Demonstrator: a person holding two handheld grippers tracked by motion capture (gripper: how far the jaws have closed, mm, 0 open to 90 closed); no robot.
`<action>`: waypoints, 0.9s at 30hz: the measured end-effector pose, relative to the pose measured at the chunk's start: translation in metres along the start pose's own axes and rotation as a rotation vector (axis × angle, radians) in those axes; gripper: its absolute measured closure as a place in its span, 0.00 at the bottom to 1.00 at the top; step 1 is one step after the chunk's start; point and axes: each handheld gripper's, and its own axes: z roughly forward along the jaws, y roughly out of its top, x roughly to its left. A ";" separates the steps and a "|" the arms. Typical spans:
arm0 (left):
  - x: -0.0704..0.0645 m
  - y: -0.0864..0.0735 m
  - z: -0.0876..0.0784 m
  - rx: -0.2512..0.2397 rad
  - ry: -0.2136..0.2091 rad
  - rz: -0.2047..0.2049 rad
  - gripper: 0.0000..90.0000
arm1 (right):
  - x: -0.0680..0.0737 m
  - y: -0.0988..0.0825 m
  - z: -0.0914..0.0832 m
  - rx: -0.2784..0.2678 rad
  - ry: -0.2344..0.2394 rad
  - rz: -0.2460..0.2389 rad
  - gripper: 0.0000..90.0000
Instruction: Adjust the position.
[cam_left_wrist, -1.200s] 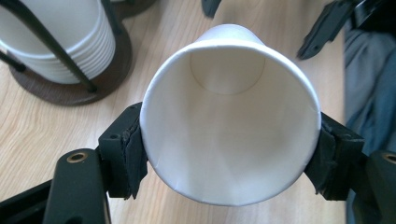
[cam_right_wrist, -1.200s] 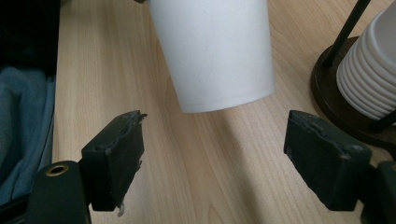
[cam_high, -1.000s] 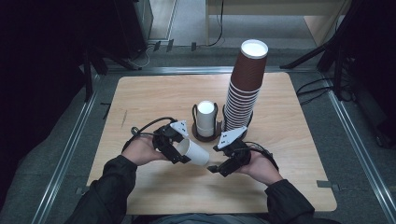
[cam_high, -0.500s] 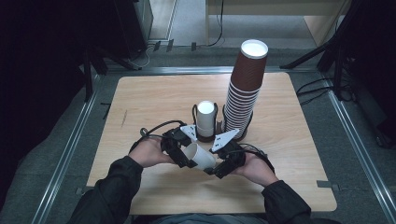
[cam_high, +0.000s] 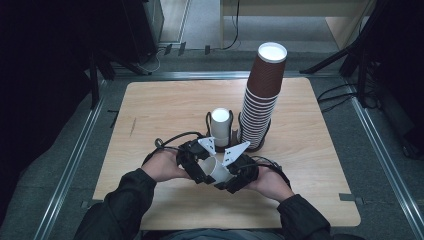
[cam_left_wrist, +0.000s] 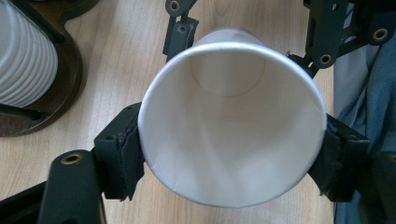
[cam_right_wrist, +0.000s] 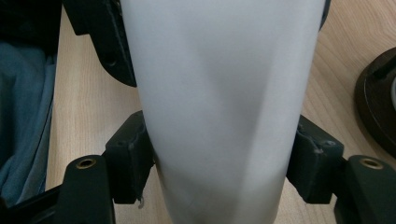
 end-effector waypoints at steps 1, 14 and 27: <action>0.000 0.000 0.000 -0.004 0.001 0.001 0.25 | 0.000 0.000 0.000 -0.003 -0.005 -0.006 0.36; 0.007 -0.009 -0.010 -0.077 -0.004 -0.051 0.10 | -0.006 -0.003 -0.011 -0.028 -0.028 0.006 0.36; 0.015 -0.033 -0.023 -0.148 0.012 -0.091 0.10 | -0.009 -0.006 -0.022 -0.050 -0.047 0.017 0.36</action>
